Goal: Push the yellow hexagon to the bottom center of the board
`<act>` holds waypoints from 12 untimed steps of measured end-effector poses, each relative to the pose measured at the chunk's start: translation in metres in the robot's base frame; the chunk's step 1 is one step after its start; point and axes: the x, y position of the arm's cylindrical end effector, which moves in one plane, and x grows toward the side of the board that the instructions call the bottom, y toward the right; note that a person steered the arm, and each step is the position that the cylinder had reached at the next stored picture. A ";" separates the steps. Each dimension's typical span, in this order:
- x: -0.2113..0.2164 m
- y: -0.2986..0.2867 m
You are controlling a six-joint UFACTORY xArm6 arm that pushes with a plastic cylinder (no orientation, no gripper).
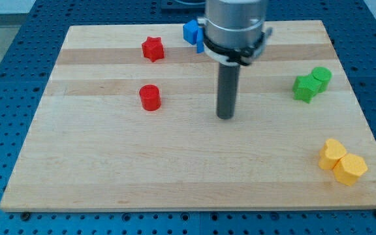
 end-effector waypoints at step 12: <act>0.125 0.195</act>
